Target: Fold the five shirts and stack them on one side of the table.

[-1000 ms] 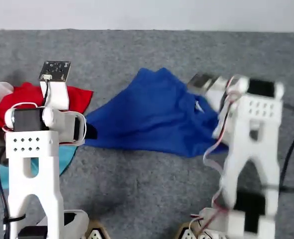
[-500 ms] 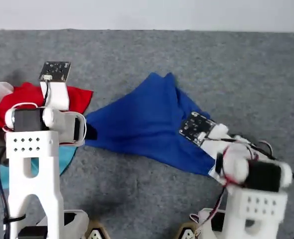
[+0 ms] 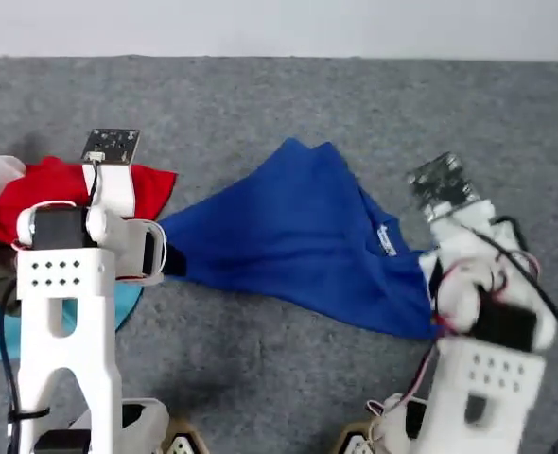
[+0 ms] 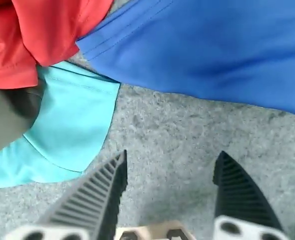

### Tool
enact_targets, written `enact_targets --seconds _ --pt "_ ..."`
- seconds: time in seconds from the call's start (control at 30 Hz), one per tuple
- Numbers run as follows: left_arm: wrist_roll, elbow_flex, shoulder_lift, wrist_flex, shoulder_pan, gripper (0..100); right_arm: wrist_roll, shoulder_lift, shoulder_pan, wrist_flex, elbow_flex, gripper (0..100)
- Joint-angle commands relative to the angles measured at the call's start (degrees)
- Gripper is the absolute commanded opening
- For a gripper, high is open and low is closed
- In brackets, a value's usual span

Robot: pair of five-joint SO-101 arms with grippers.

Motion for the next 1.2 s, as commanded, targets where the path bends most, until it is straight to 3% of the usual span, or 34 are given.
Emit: enact_targets --seconds 0.0,0.17,0.47,0.63,0.8,0.87,1.17 --pt "-0.79 -0.4 -1.58 1.93 0.09 27 -1.67 11.21 -0.04 -4.0 -0.79 26.3" --pt "-0.79 -0.22 -1.58 1.93 0.09 27 -1.67 25.8 -5.41 -3.74 -4.22 26.3" --pt "-0.79 -0.13 -1.58 1.93 0.18 27 -1.67 37.93 -19.65 -3.82 -14.86 26.3" --pt "-0.79 -0.13 -1.58 1.93 0.09 27 -1.41 50.24 -19.3 -3.82 -21.71 23.2" --pt "-0.79 -0.13 -1.58 1.93 0.09 27 -1.67 61.05 -17.54 -3.21 -29.45 0.0" --pt "-0.79 -0.13 -1.58 1.93 0.09 27 -1.67 62.81 -17.45 -0.57 -32.09 3.7" --pt "-0.79 -0.13 -1.58 1.93 0.09 27 -1.23 59.74 -18.51 13.23 -41.32 0.9"
